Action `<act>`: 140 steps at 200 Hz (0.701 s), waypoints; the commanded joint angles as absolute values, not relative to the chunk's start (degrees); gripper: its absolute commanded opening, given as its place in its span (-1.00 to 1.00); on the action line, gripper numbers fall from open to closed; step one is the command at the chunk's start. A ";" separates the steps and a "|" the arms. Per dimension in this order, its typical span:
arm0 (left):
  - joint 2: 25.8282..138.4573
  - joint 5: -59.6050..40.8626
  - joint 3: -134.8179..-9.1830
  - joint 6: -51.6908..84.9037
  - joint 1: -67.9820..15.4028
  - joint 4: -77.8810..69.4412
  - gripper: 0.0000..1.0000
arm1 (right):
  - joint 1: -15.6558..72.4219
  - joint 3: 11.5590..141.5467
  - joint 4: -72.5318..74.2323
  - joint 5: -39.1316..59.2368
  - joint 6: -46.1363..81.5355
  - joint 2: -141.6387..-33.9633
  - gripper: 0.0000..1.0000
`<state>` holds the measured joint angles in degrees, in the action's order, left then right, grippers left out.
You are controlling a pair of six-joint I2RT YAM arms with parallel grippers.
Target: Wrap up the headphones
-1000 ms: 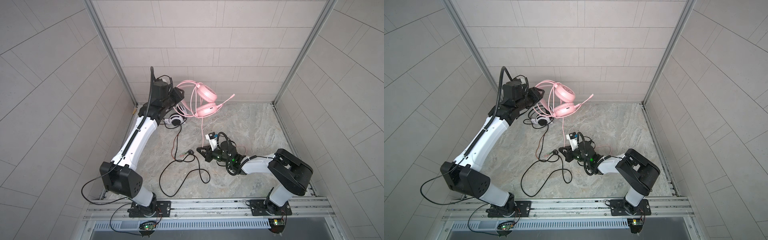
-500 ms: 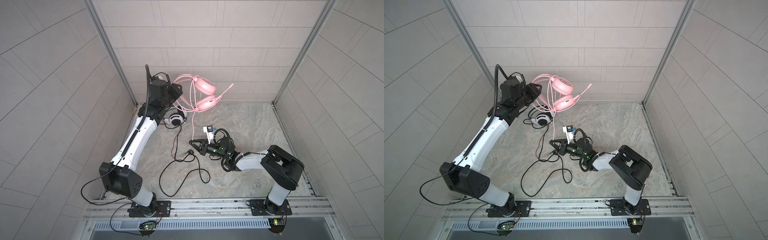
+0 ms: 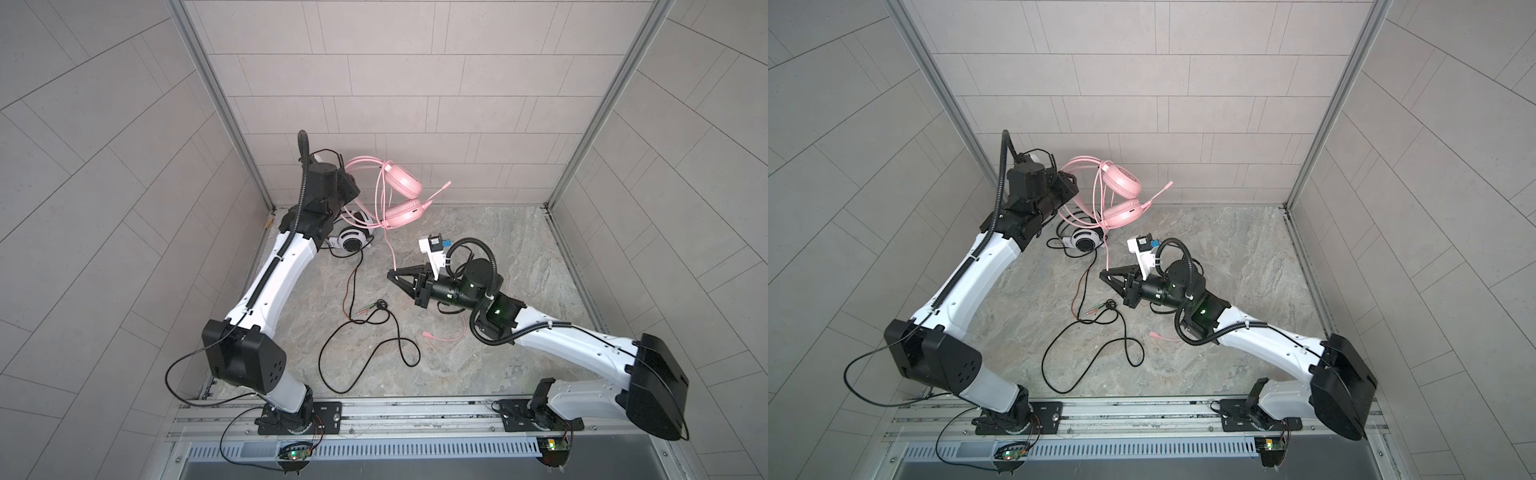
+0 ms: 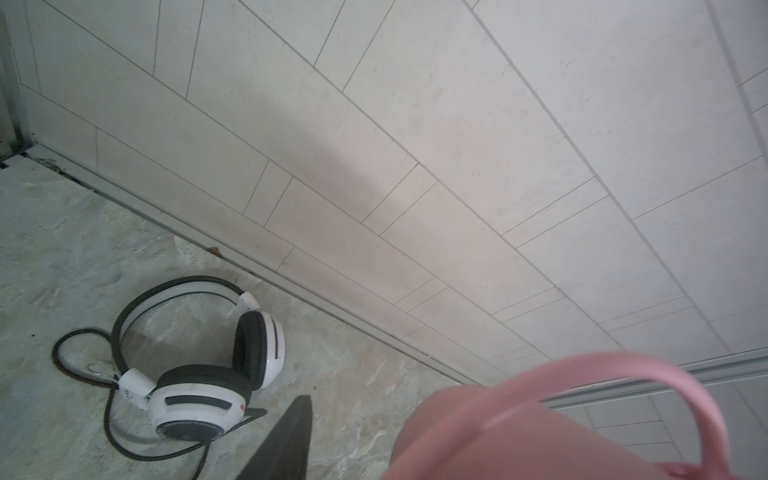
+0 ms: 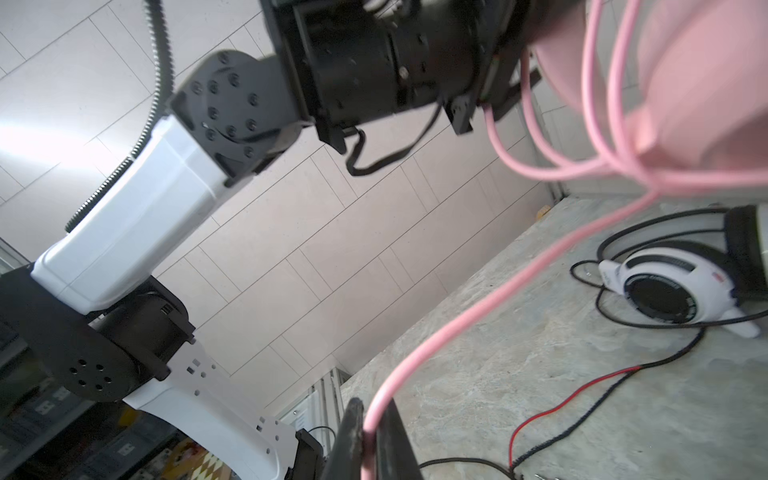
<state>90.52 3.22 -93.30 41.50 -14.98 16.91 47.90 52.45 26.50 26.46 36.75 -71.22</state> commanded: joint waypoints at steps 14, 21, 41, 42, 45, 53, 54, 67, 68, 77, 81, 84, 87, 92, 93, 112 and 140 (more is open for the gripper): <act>91.75 9.23 -92.89 32.52 -19.49 19.98 -1.00 | 47.30 63.33 -3.77 19.87 20.76 -68.17 -0.84; 91.76 11.02 -92.99 29.74 -20.97 21.35 -1.00 | 46.48 65.49 -6.70 19.15 19.47 -68.58 -0.84; 91.18 15.44 -92.53 22.09 -24.96 24.09 -1.00 | 43.10 71.37 -14.32 18.56 16.44 -70.06 -0.85; 91.16 15.50 -92.45 21.68 -25.13 24.18 -1.00 | 42.95 71.63 -14.63 18.51 16.35 -70.14 -0.85; 90.94 15.63 -92.20 20.67 -25.66 24.40 -1.00 | 42.40 72.21 -15.62 18.39 15.93 -70.28 -0.85; 90.33 15.71 -91.41 17.31 -26.83 24.71 -1.00 | 40.97 74.28 -18.49 17.60 14.71 -70.84 -0.86; 90.29 15.76 -91.32 16.96 -26.91 24.75 -1.00 | 40.83 74.58 -18.91 17.50 14.56 -70.93 -0.86; 89.02 17.54 -89.93 13.41 -28.67 25.60 -1.00 | 38.81 77.73 -23.39 15.74 12.50 -71.83 -0.86; 88.94 17.56 -89.83 13.03 -28.84 25.68 -1.00 | 38.70 77.93 -23.69 15.52 12.31 -71.86 -0.86; 87.93 16.44 -88.99 10.54 -29.40 26.37 -1.00 | 37.77 79.99 -26.63 13.38 10.64 -72.42 -0.86; 87.49 15.58 -88.60 9.63 -29.59 26.59 -1.00 | 37.24 80.96 -28.12 12.38 9.85 -72.75 -0.86; 87.17 15.03 -88.33 9.15 -29.74 26.77 -1.00 | 37.08 81.70 -29.18 11.35 9.21 -73.02 -0.86; 86.88 14.66 -88.11 8.54 -29.84 27.05 -1.00 | 36.85 82.40 -30.06 10.63 8.53 -73.24 -0.86; 86.47 13.58 -87.83 7.55 -30.09 27.53 -1.00 | 36.58 83.32 -31.74 9.17 7.54 -73.59 -0.86; 86.39 13.34 -87.77 7.29 -30.12 27.65 -1.00 | 36.50 83.54 -32.00 9.17 7.33 -73.66 -0.86; 84.72 10.32 -87.24 3.41 -31.27 30.51 -1.00 | 35.88 85.53 -34.92 3.68 4.30 -73.96 -0.86; 83.16 5.86 -87.50 -1.31 -32.50 34.97 -1.00 | 34.83 86.92 -37.11 -1.22 1.82 -74.94 -0.86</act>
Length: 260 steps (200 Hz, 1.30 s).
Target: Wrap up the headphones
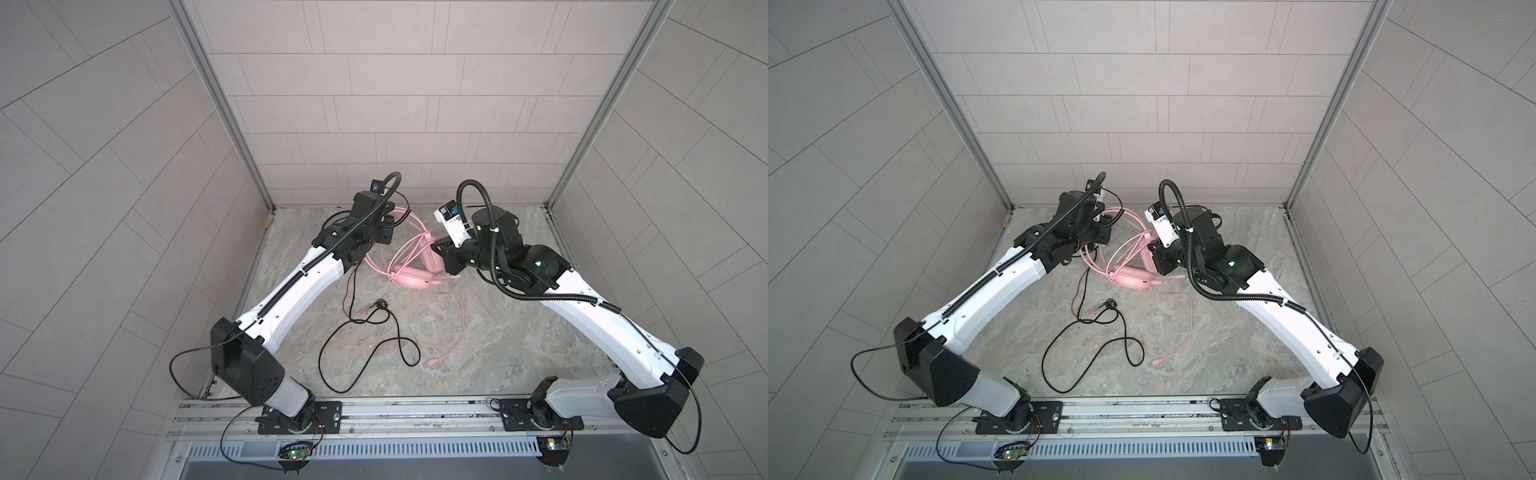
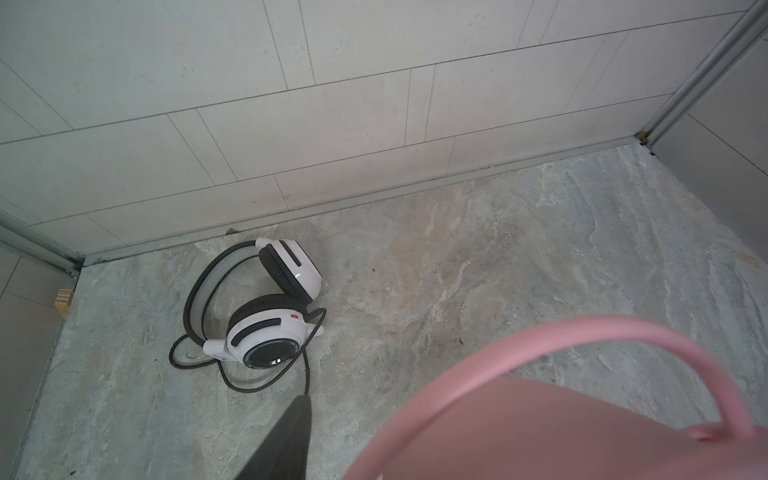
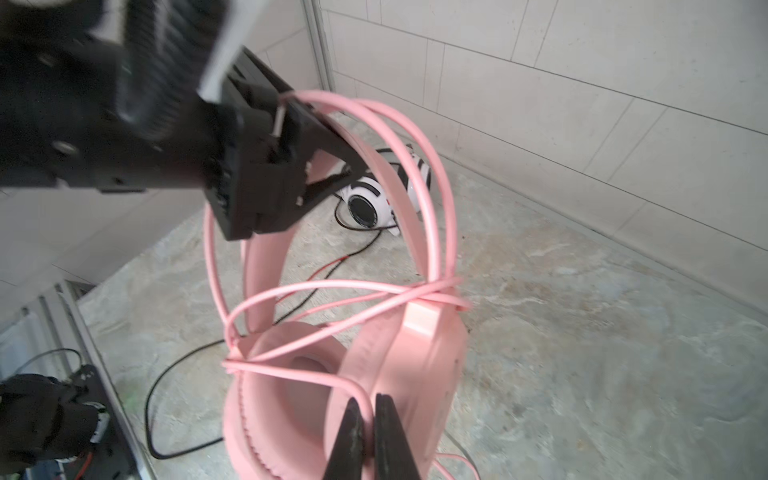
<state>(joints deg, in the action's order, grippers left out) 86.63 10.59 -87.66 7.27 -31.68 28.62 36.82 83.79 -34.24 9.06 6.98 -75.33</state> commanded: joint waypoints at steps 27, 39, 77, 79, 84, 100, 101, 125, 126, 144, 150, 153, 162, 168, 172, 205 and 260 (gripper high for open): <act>83.06 -0.11 -89.61 -3.94 -33.19 40.81 -1.00 | 34.46 85.86 -36.10 -3.51 0.80 -75.18 -0.85; 83.34 -3.05 -90.29 -4.92 -33.18 43.18 -1.00 | 34.11 85.44 -35.13 -4.33 0.62 -74.96 -0.85; 85.76 -6.77 -92.72 -8.12 -33.17 51.87 -1.00 | 32.84 83.81 -31.84 -4.96 0.14 -74.16 -0.81; 85.82 -7.12 -92.72 -8.25 -33.17 52.23 -1.00 | 32.77 83.64 -31.65 -5.04 0.12 -74.04 -0.81; 85.85 -7.86 -92.72 -8.54 -33.18 52.87 -1.00 | 32.68 83.46 -31.25 -5.10 0.09 -74.00 -0.80; 85.24 -9.60 -91.85 -8.54 -33.05 53.83 -1.00 | 32.29 83.24 -30.57 -4.75 -0.09 -74.07 -0.79; 85.16 -9.77 -91.76 -8.66 -33.05 53.81 -1.00 | 32.27 83.19 -30.53 -4.79 -0.09 -74.08 -0.79; 83.16 -12.23 -89.73 -9.30 -33.00 53.71 -1.00 | 31.38 81.26 -27.87 -4.04 0.41 -73.41 -0.77; 83.11 -12.23 -89.69 -9.16 -33.02 53.71 -1.00 | 31.29 81.09 -27.58 -3.76 0.50 -73.39 -0.77; 81.55 -15.37 -88.36 -8.21 -32.68 51.98 -1.00 | 31.03 80.23 -26.15 -1.67 1.66 -73.59 -0.78; 81.31 -16.69 -88.29 -8.03 -32.54 51.65 -1.00 | 31.02 79.87 -25.72 -1.06 1.84 -73.72 -0.77; 81.21 -17.34 -88.32 -7.83 -32.49 51.53 -1.00 | 30.95 79.75 -25.53 -0.88 1.95 -73.80 -0.77; 80.95 -19.52 -88.57 -7.13 -31.99 51.18 -1.00 | 31.02 79.18 -25.08 -0.37 2.19 -74.03 -0.77; 80.64 -20.86 -88.75 -6.55 -31.55 50.84 -1.00 | 30.92 78.66 -24.63 -0.26 2.21 -74.11 -0.77; 80.54 -21.79 -88.84 -6.16 -31.23 50.64 -1.00 | 30.87 78.08 -24.14 -0.54 2.42 -74.15 -0.77; 78.56 -30.62 -89.40 -2.15 -26.71 48.39 -1.00 | 26.95 74.21 -21.40 4.04 5.60 -74.17 -0.77; 77.05 -40.23 -90.60 1.54 -21.46 45.26 -1.00 | 22.95 70.27 -18.90 6.61 8.11 -75.35 -0.73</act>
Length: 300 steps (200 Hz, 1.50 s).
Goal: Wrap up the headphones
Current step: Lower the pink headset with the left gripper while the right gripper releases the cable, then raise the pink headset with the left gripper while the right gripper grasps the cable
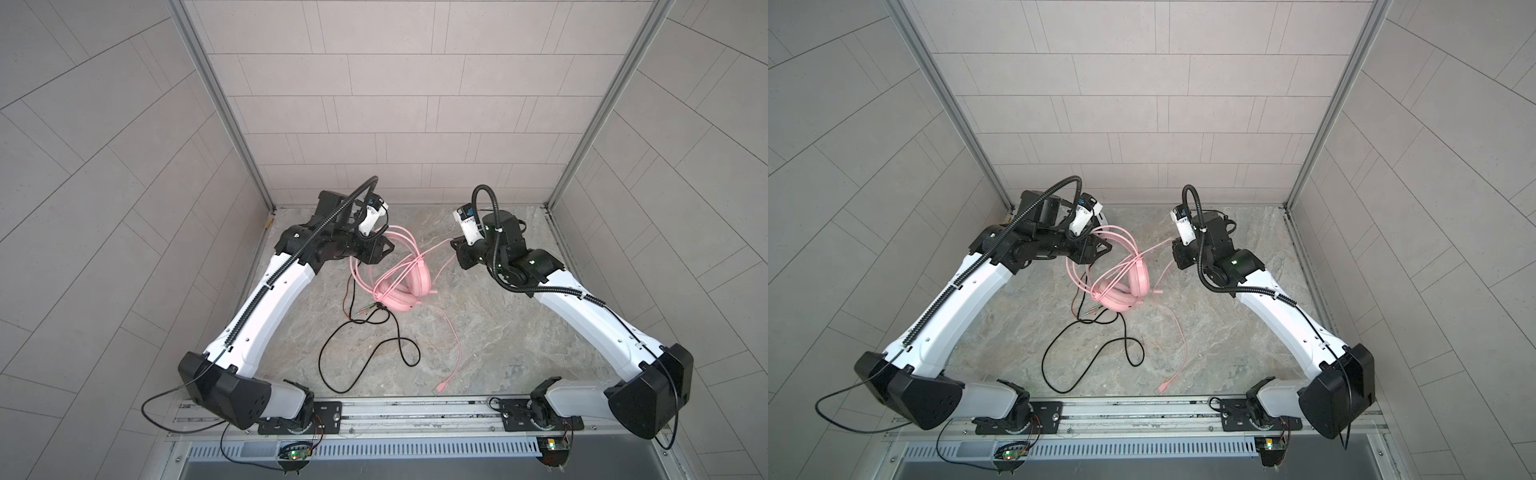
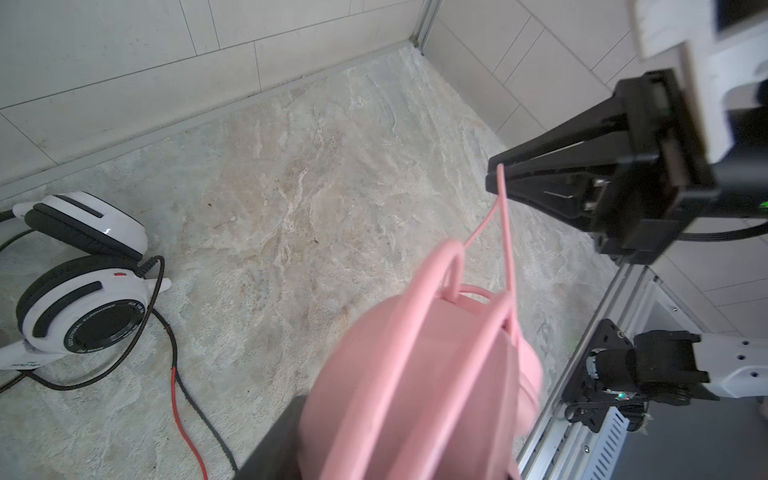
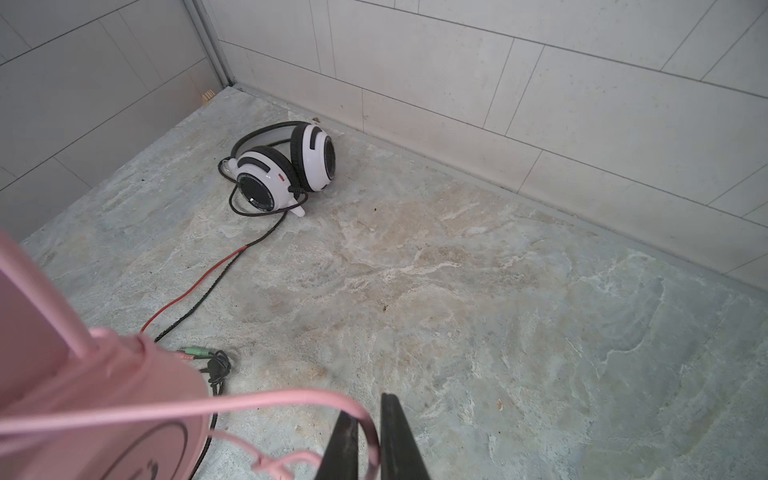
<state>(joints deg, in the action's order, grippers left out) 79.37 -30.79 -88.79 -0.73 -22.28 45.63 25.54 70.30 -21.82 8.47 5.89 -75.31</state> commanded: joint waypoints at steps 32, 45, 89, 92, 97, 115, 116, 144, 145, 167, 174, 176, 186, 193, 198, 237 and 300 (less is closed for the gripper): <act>78.17 -42.42 -89.95 2.30 -21.20 44.70 -1.00 | 21.34 69.99 -17.23 8.89 9.82 -75.21 -0.73; 79.07 -42.92 -89.36 2.63 -21.23 44.56 -1.00 | 21.36 71.13 -17.38 9.77 9.90 -75.32 -0.73; 81.98 -49.17 -87.14 4.94 -21.19 42.13 -1.00 | 21.36 72.23 -17.04 9.63 8.89 -75.48 -0.69; 82.07 -49.44 -87.04 5.17 -21.19 41.84 -1.00 | 21.39 72.24 -17.12 9.59 8.83 -75.62 -0.68; 82.28 -49.65 -86.93 5.61 -21.25 41.47 -1.00 | 21.36 72.25 -17.29 9.58 8.65 -75.86 -0.66; 82.70 -49.74 -87.10 6.04 -21.10 41.18 -1.00 | 21.35 70.93 -16.44 9.74 8.86 -76.08 -0.62; 82.75 -49.74 -87.10 6.01 -21.10 41.15 -1.00 | 21.35 70.84 -16.35 9.75 8.82 -76.14 -0.62; 82.66 -50.49 -87.31 7.18 -20.47 39.99 -1.00 | 21.36 68.95 -15.59 12.06 9.98 -76.41 -0.55; 82.72 -50.51 -87.33 7.24 -20.38 39.99 -1.00 | 21.36 68.88 -15.57 12.18 10.05 -76.39 -0.55; 83.14 -52.98 -87.56 9.82 -18.16 38.53 -1.00 | 21.27 66.45 -15.49 13.60 11.05 -74.88 -0.47; 83.19 -53.95 -87.32 11.09 -17.43 37.48 -1.00 | 21.13 65.41 -15.40 13.65 11.40 -74.08 -0.45; 83.09 -54.14 -87.22 11.50 -17.10 37.25 -1.00 | 21.04 65.07 -15.39 13.76 11.55 -73.89 -0.44; 82.97 -54.53 -87.07 13.49 -16.24 36.03 -1.00 | 20.47 63.68 -15.46 13.94 12.40 -72.82 -0.39; 82.96 -54.56 -87.12 14.13 -15.67 35.60 -1.00 | 19.82 62.63 -15.51 14.22 13.33 -71.90 -0.36; 82.88 -54.43 -87.33 14.38 -15.30 35.58 -1.00 | 19.28 61.65 -15.55 14.48 14.02 -71.26 -0.34; 84.18 -51.86 -88.93 16.70 -13.19 35.92 -1.00 | 17.93 50.05 -9.36 17.85 20.22 -64.32 -0.19; 83.93 -48.92 -89.73 27.84 -12.41 26.47 -1.00 | 24.79 27.88 12.99 23.48 28.10 -59.95 0.03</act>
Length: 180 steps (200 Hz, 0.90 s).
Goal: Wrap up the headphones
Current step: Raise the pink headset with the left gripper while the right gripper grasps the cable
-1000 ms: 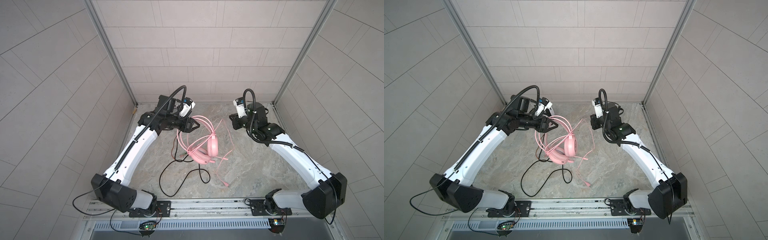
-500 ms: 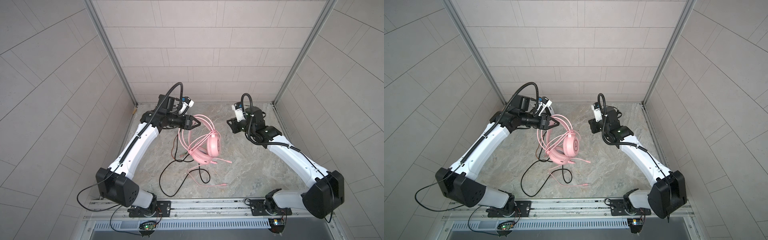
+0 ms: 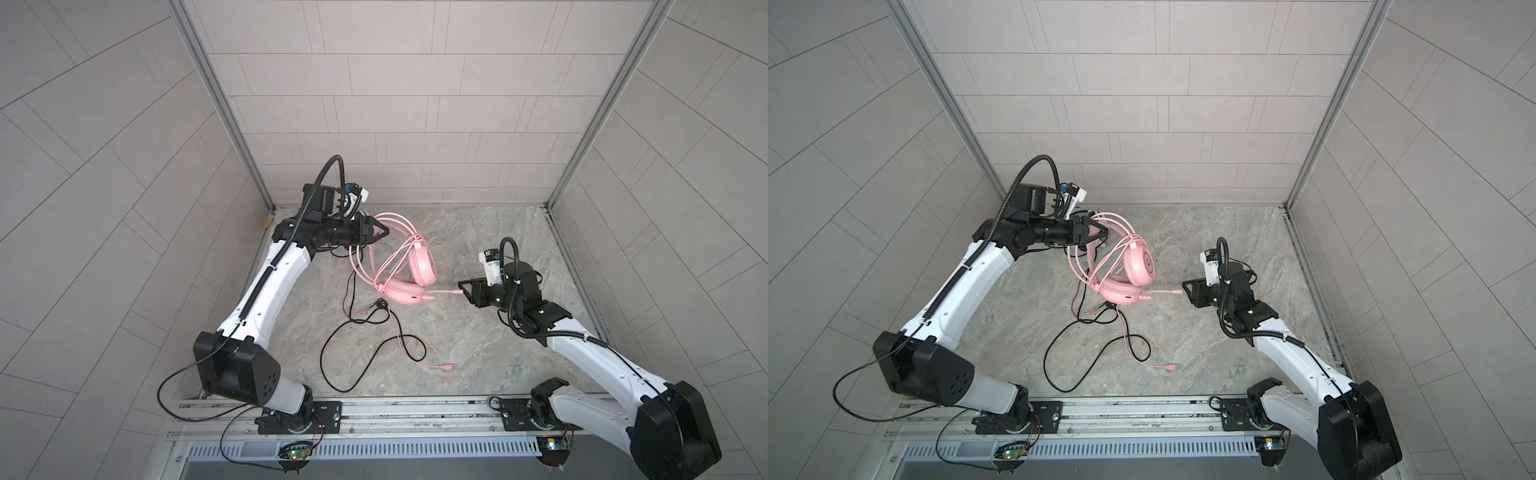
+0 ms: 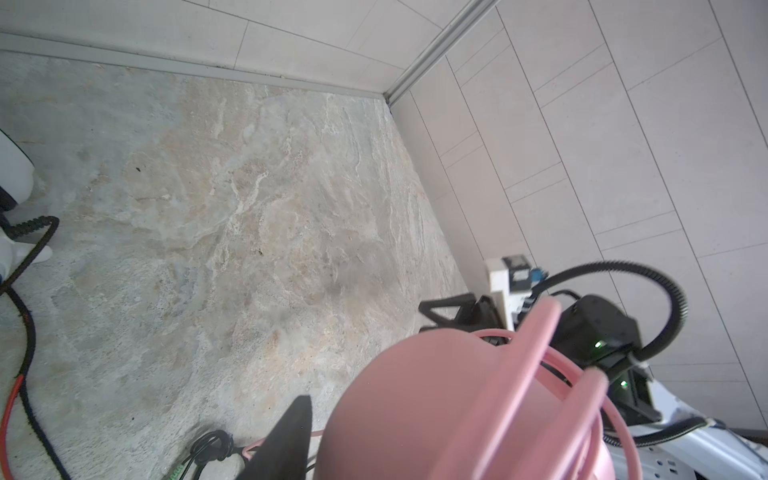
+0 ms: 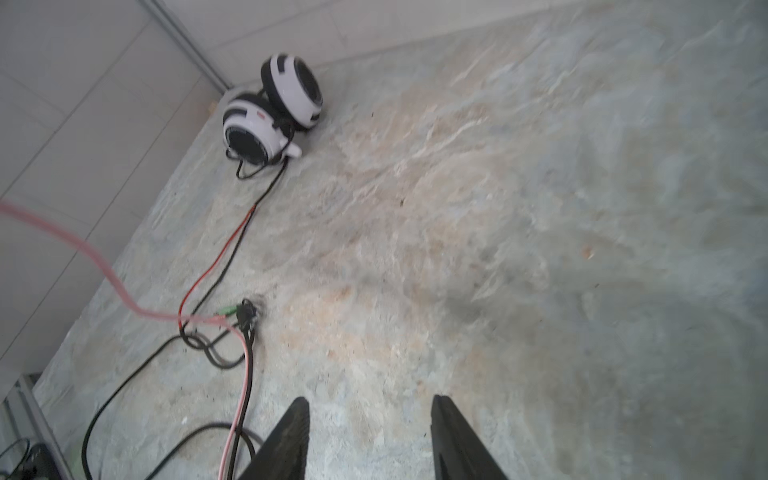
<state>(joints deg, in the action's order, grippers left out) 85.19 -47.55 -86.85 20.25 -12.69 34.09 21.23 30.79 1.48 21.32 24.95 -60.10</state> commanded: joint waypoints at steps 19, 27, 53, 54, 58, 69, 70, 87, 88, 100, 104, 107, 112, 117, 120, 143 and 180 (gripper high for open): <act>83.26 -48.34 -91.62 28.39 -12.42 26.69 -1.00 | 28.00 26.69 19.55 25.19 29.61 -62.45 0.07; 82.78 -47.84 -92.16 28.54 -12.44 26.90 -1.00 | 29.48 25.96 23.30 24.91 30.08 -63.59 0.08; 80.65 -46.65 -92.67 31.08 -12.38 24.95 -1.00 | 33.91 25.69 33.86 24.38 32.26 -70.25 0.15; 80.58 -46.57 -92.70 31.19 -12.39 24.87 -1.00 | 34.00 25.72 34.29 24.41 32.43 -70.59 0.15; 80.38 -46.39 -92.84 31.46 -12.39 24.65 -1.00 | 34.43 25.82 36.04 24.45 33.05 -71.83 0.19; 80.08 -46.35 -93.84 32.05 -12.40 24.57 -1.00 | 35.37 26.01 41.60 24.46 34.63 -75.59 0.25; 80.07 -46.38 -93.94 32.07 -12.44 24.59 -1.00 | 35.40 26.01 42.16 24.54 34.81 -75.98 0.26; 80.14 -45.63 -95.75 32.98 -12.41 24.79 -1.00 | 35.86 26.10 51.53 25.74 38.06 -81.94 0.37; 80.19 -45.62 -95.95 33.06 -12.44 24.74 -1.00 | 35.86 26.10 52.09 25.75 38.28 -82.28 0.37; 80.42 -45.64 -97.56 33.82 -12.46 24.53 -1.00 | 36.17 26.14 57.50 25.82 39.79 -86.11 0.39; 80.46 -45.62 -98.10 34.19 -12.47 24.52 -1.00 | 36.29 26.24 59.05 25.91 40.25 -87.44 0.48; 80.58 -45.68 -98.37 34.41 -12.48 24.40 -1.00 | 36.25 26.45 60.03 26.00 40.61 -88.38 0.51; 80.62 -45.70 -99.04 34.84 -12.41 24.20 -1.00 | 36.34 26.70 61.53 26.02 40.89 -90.01 0.54; 80.68 -45.79 -99.45 35.32 -12.41 23.82 -1.00 | 36.41 27.01 62.76 25.79 41.16 -91.42 0.54; 80.77 -45.79 -99.74 35.52 -12.47 23.68 -1.00 | 36.53 27.25 63.34 25.71 41.40 -92.42 0.54; 81.14 -46.05 -101.30 36.21 -12.47 23.38 -1.00 | 36.82 29.07 69.01 25.89 44.06 -98.41 0.61; 81.93 -46.07 -101.86 36.00 -12.24 23.59 -1.00 | 38.02 30.89 72.63 26.70 46.70 -102.50 -0.15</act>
<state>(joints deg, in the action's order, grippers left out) 82.85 -44.64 -99.29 33.76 -12.64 27.05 37.26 29.93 65.32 25.67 43.48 -101.84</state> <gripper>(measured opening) 0.503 0.608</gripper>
